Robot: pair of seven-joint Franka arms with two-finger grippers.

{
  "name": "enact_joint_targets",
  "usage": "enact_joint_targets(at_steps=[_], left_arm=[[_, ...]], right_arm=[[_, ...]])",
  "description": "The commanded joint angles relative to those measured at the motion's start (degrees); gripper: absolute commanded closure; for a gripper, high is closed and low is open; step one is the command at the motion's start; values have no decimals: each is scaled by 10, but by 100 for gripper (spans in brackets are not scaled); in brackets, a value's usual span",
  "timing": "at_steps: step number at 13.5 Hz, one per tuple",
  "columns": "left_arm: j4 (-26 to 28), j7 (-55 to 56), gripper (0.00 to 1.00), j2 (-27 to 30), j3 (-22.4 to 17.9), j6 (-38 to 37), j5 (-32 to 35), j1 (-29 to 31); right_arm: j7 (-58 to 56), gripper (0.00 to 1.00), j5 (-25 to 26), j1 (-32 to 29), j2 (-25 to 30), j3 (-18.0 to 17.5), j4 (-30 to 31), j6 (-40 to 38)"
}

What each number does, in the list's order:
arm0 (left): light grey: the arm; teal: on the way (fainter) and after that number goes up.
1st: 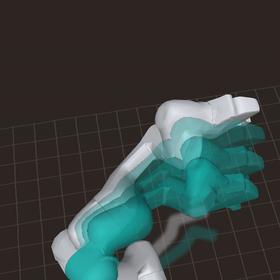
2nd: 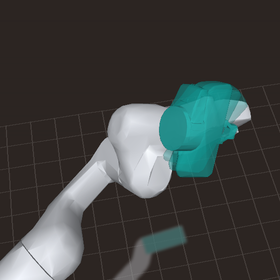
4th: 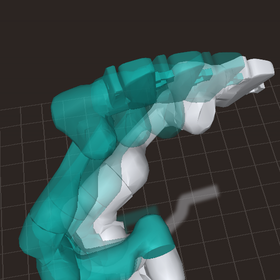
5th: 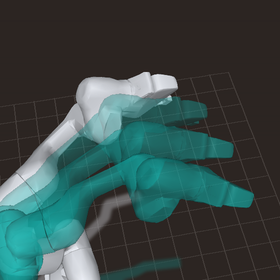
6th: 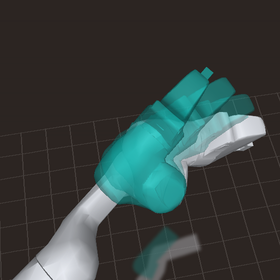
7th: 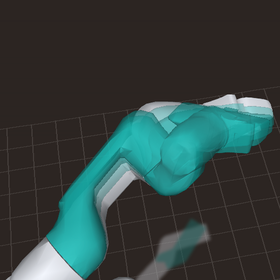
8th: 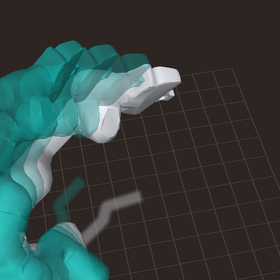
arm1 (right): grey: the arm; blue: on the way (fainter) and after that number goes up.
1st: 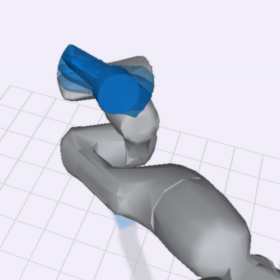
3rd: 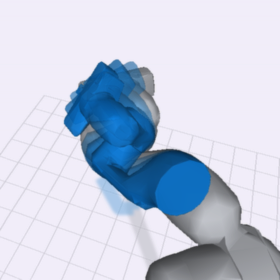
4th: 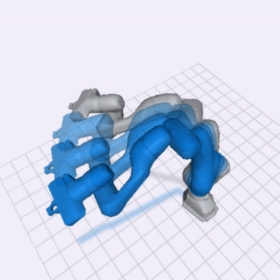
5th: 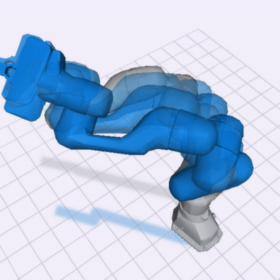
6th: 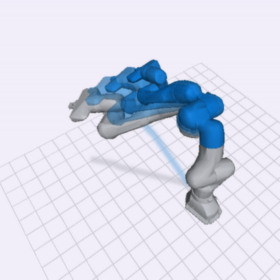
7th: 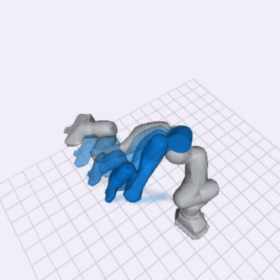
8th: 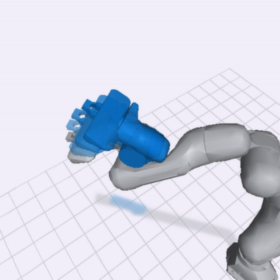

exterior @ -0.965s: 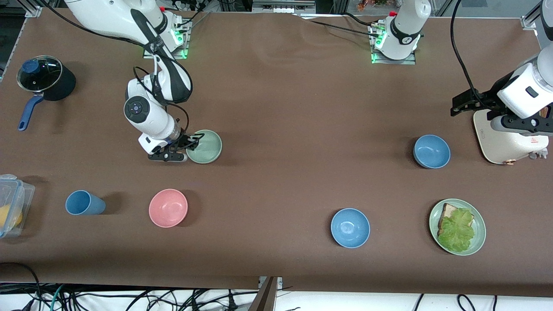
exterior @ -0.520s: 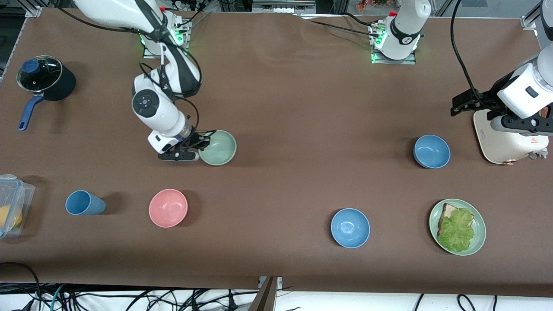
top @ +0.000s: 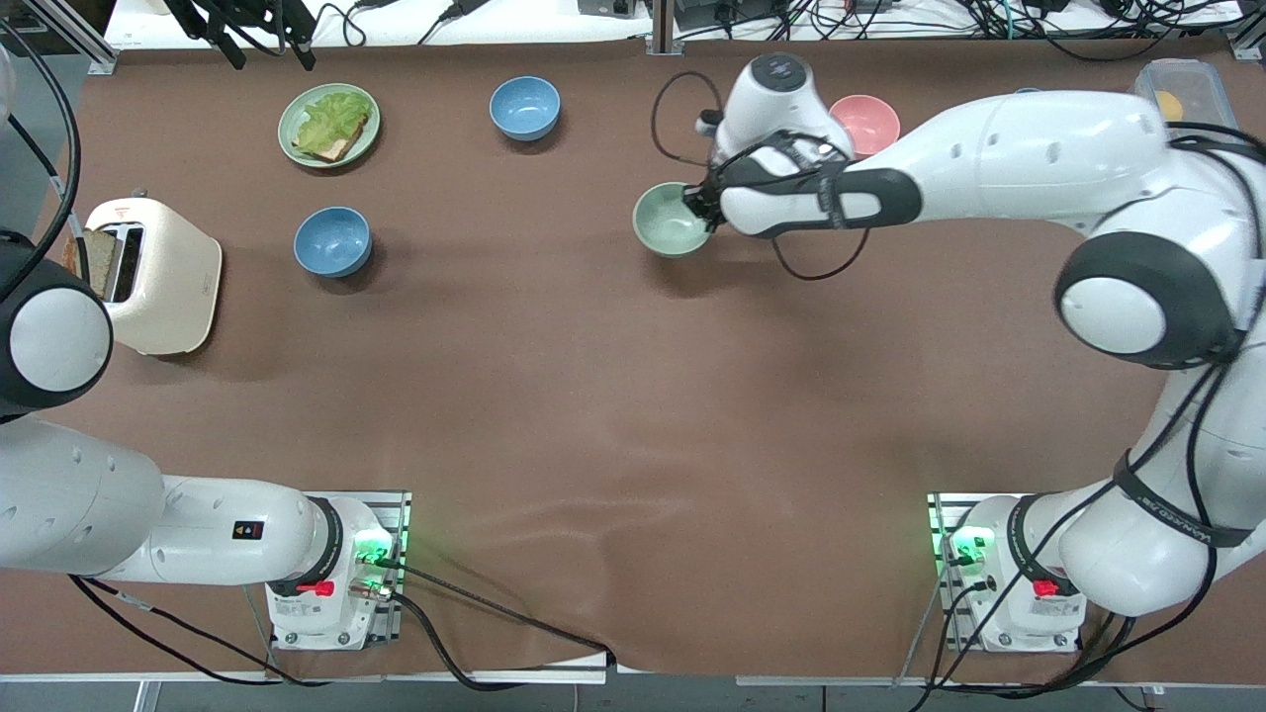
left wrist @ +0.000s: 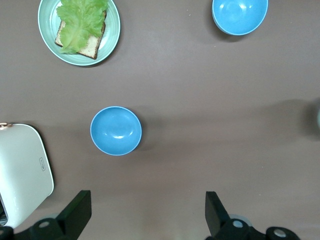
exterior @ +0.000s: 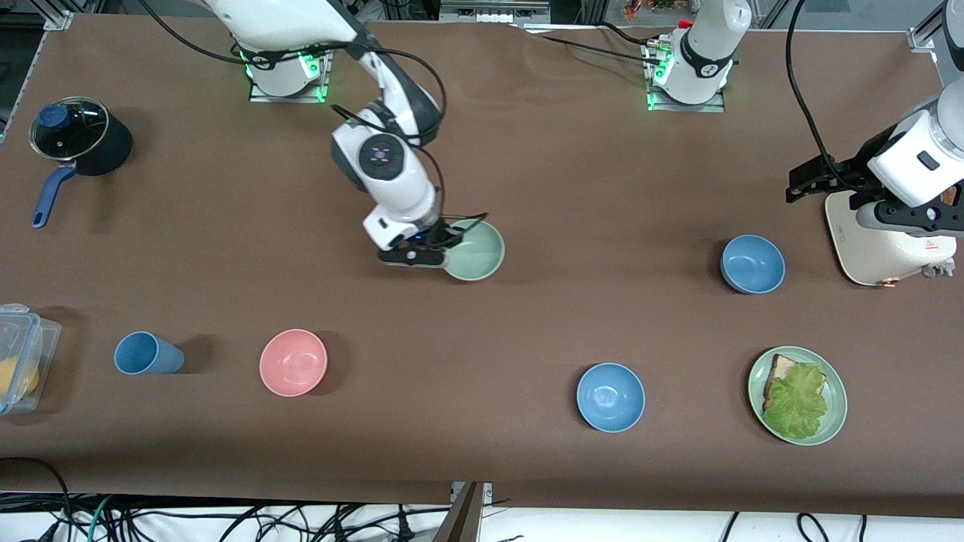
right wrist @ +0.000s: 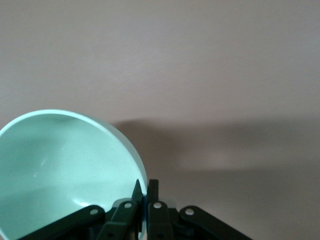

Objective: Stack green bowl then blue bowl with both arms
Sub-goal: 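Slide the green bowl toward the table center with the right gripper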

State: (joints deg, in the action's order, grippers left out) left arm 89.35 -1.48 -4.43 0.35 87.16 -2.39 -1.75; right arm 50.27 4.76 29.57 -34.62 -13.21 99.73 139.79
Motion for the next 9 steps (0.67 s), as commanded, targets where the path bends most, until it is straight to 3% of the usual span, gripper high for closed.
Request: enact_joint_targets(at_steps=[1,8,9], left_arm=[[-23,-5,0,-11,1,-15,14,1],[-23,-5,0,-11,2,-15,14,3],[-23,-5,0,-11,2,-15,14,3]], right_arm=[[40,100,29,21,-55,8,-58,-8],[77,100,30,43,-75,20,-60,7],[77,30,30,41,-73,20,-65,7]])
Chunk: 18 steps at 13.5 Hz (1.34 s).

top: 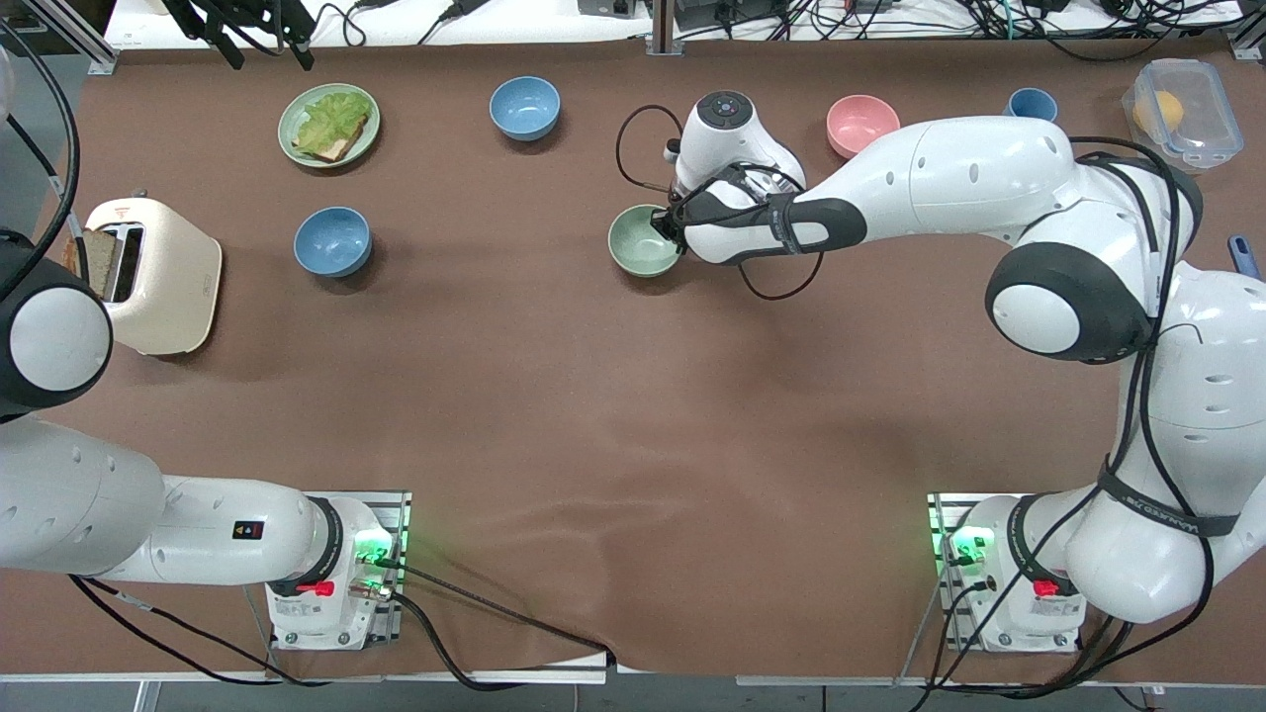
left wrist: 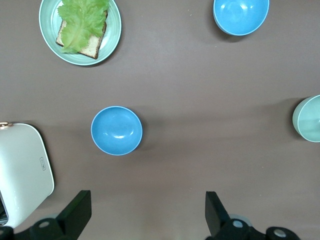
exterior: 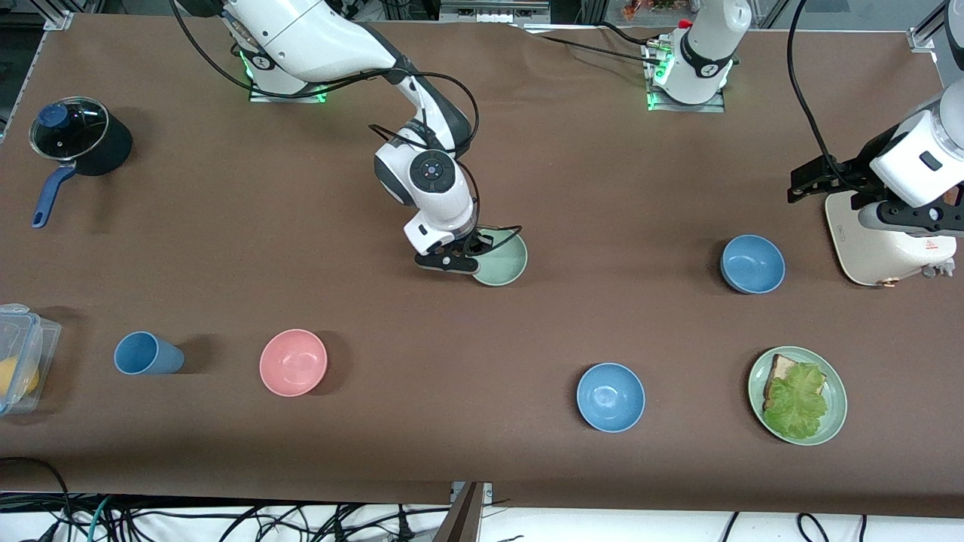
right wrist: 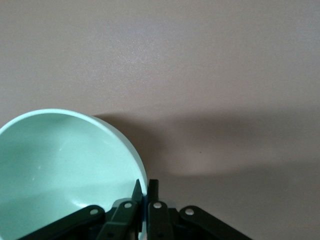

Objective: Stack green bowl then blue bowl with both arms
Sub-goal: 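Slide the green bowl toward the table center with the right gripper, then release the green bowl and withdraw the right gripper while the left gripper reaches out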

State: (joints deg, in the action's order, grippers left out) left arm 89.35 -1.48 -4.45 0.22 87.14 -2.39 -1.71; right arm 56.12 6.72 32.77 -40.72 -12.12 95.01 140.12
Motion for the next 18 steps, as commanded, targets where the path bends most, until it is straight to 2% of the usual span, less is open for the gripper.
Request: enact_joint_targets(at_steps=[1,3,6,10,11,14,17,18], left_arm=[[-22,-5,0,-11,3,-15,14,2],[-23,-5,0,-12,2,-14,14,2],[-22,-4,0,-12,2,-14,14,3],[-23,-5,0,-33,2,-14,13,14],[-25,-5,0,-33,2,-13,13,14],[-23,-8,0,-44,2,-13,12,33],[-22,-9,0,-87,2,-5,14,46],[-16,-16,0,-100,1,18,18,50]], right_arm=[[14,0,12,9,-9,11,-26,2],[8,0,10,5,5,20,-45,-30],[-28,0,8,-23,18,24,-112,-147],[-135,0,1,-102,84,22,-113,-236],[-180,0,-12,-129,100,22,-114,-256],[-329,0,-107,-222,154,24,-112,-310],[-388,0,-109,-262,208,47,-110,-377],[-392,0,-105,-263,219,54,-109,-390]])
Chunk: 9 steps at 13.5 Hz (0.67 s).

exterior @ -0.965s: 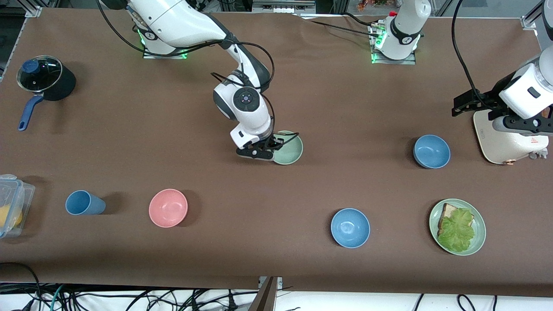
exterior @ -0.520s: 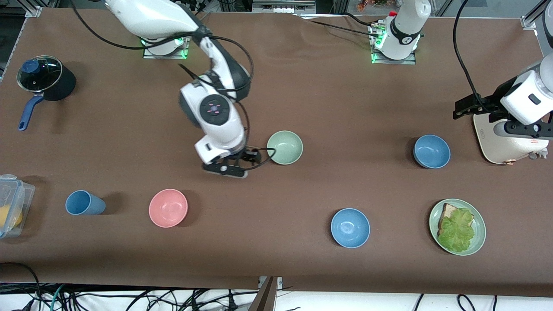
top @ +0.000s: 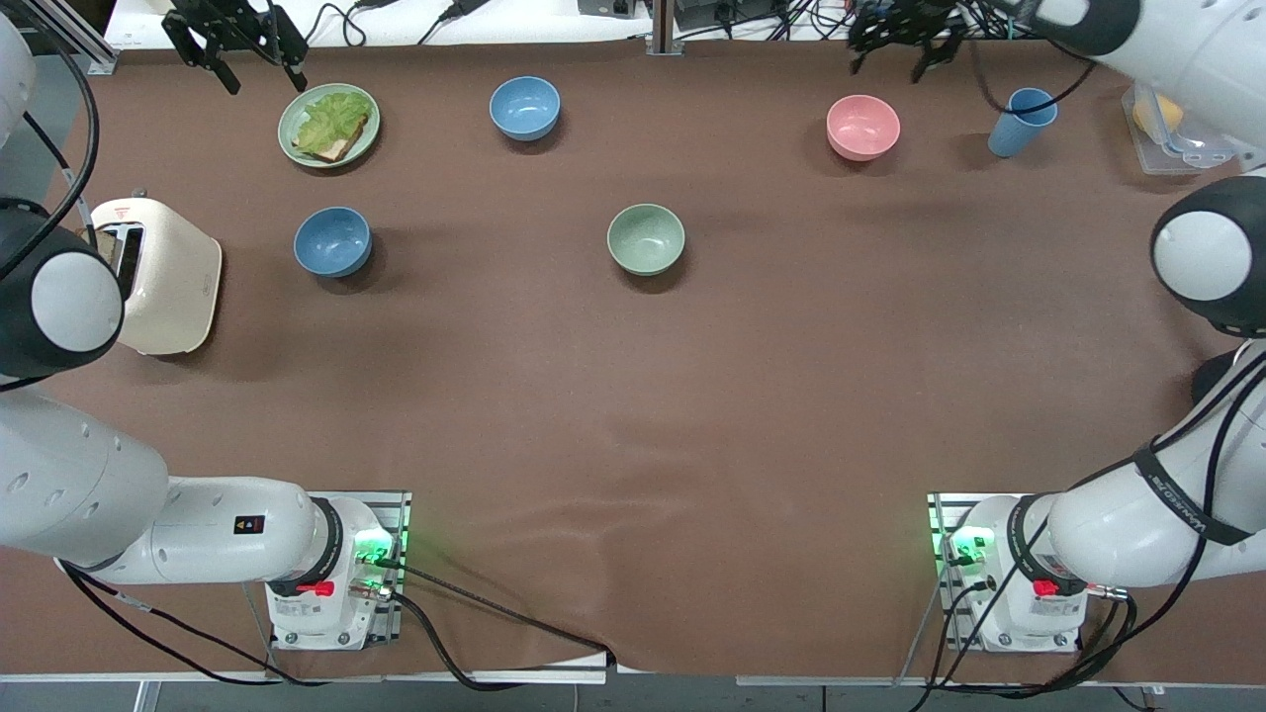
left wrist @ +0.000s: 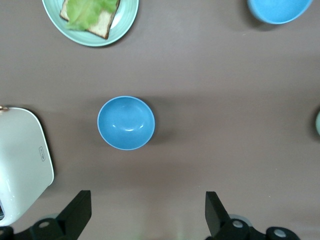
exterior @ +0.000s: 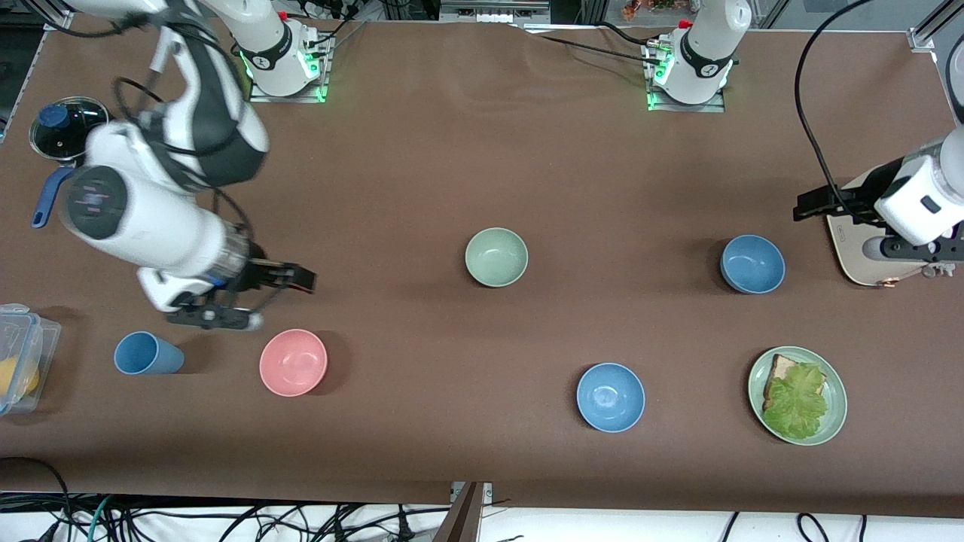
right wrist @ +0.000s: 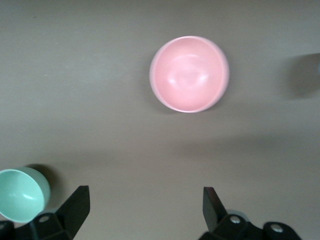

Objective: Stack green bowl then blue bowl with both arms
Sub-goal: 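Release the green bowl and withdraw the right gripper while the left gripper reaches out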

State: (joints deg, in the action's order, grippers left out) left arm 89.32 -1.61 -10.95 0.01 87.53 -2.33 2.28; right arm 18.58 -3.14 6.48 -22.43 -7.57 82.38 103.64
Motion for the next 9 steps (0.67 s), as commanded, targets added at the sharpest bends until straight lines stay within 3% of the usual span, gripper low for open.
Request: enact_joint_targets(at_steps=[1,3,6,9], left_arm=[[-10,-46,0,-49,3,37,29,19],[14,-120,0,-69,4,86,32,52],[101,-127,0,-64,3,140,34,71],[164,-153,0,-60,3,216,53,80]], right_arm=[[-18,0,-6,-2,46,16,27,-33],[-19,0,-5,-7,90,28,64,-37],[-46,0,6,-38,176,28,107,-71],[-53,0,40,-41,183,32,99,-105]])
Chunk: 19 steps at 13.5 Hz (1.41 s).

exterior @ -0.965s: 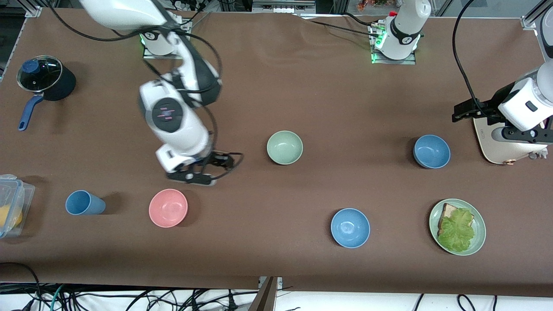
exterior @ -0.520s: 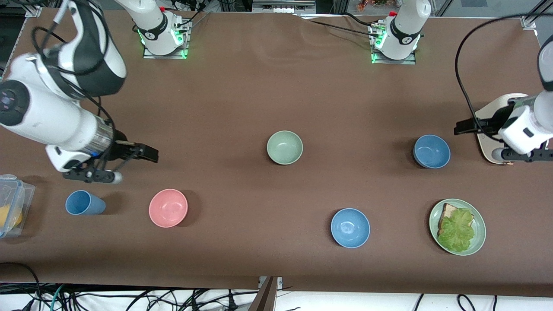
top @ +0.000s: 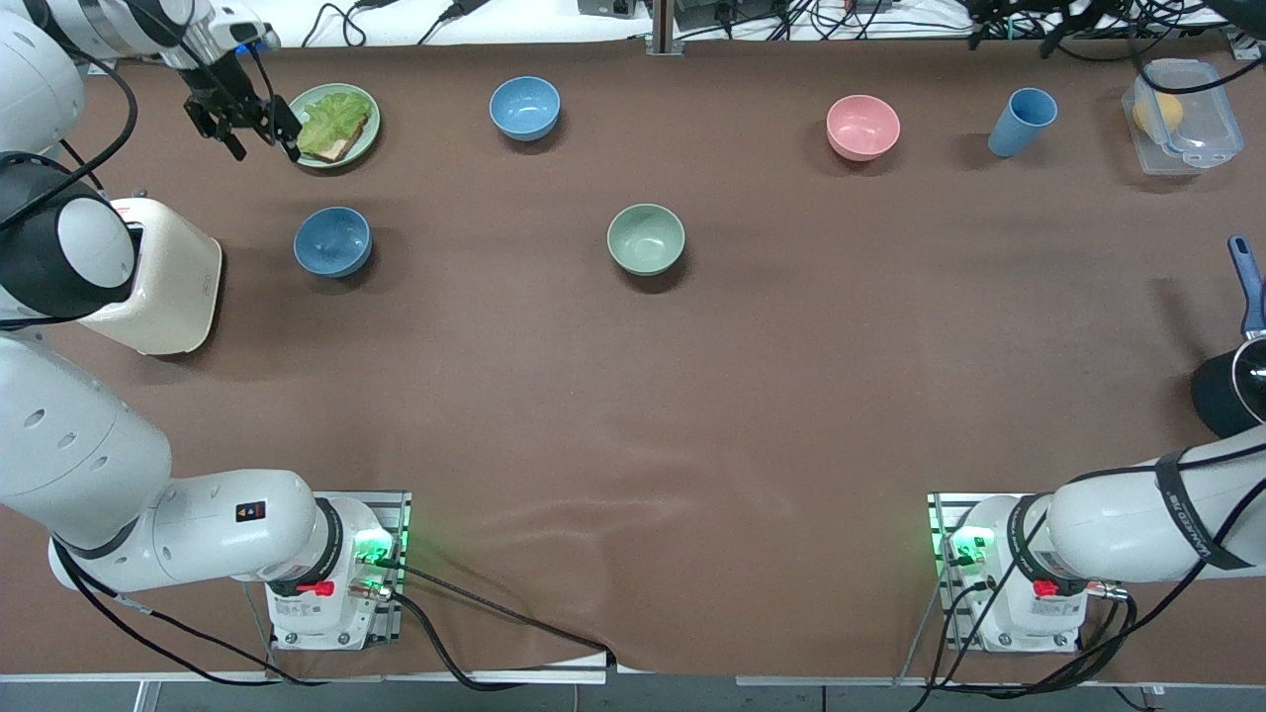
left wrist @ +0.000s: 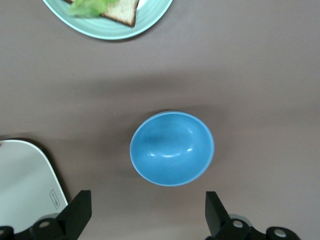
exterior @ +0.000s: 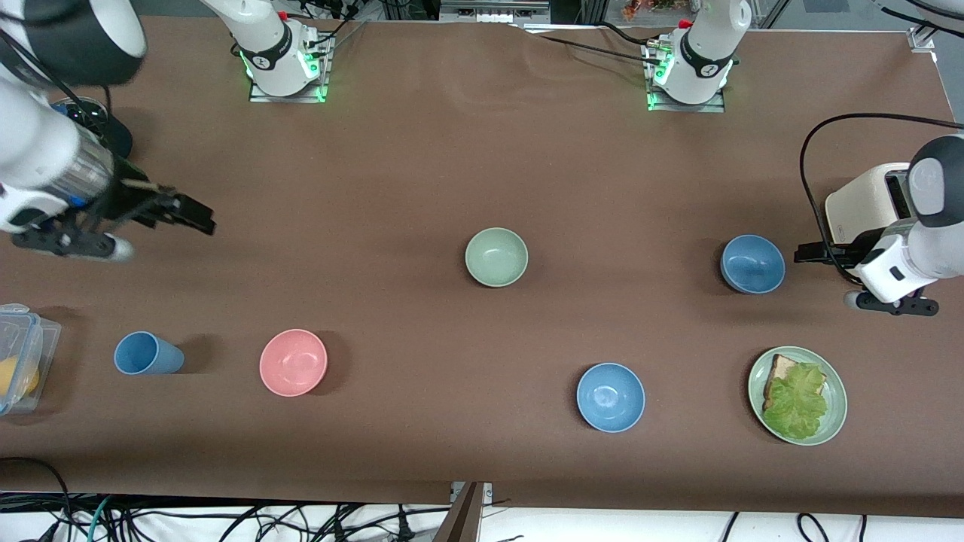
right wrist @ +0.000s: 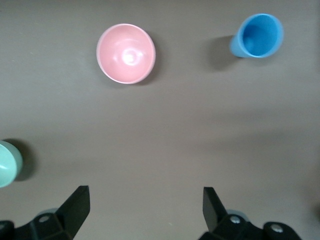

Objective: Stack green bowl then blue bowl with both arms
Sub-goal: 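Lower the left gripper onto the blue bowl's rim and grasp it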

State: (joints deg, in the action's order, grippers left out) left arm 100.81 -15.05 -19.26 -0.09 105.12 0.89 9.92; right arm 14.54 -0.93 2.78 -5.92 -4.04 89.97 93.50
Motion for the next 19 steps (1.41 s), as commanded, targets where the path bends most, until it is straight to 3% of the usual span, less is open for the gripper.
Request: enact_joint_targets(at_steps=[1,6,10,12,17,18,19], left_arm=[[74,-20,0,25,5,66,22,5],[174,-39,0,12,5,226,23,21],[177,-39,3,-34,5,278,23,38],[176,-39,21,-41,5,278,21,43],[171,-39,93,-53,6,273,14,44],[171,-39,100,-53,6,272,14,44],[171,-39,100,-53,6,272,13,45]], right_arm=[[-17,0,21,-4,18,-2,21,-1],[-27,0,22,-3,21,-1,6,-3],[-35,0,42,-4,18,0,-13,-8],[-35,0,47,-2,18,-1,-26,-9],[-25,0,41,1,7,-4,-37,-1],[-26,0,38,1,7,-4,-37,-4],[-24,0,38,1,7,-4,-37,-4]])
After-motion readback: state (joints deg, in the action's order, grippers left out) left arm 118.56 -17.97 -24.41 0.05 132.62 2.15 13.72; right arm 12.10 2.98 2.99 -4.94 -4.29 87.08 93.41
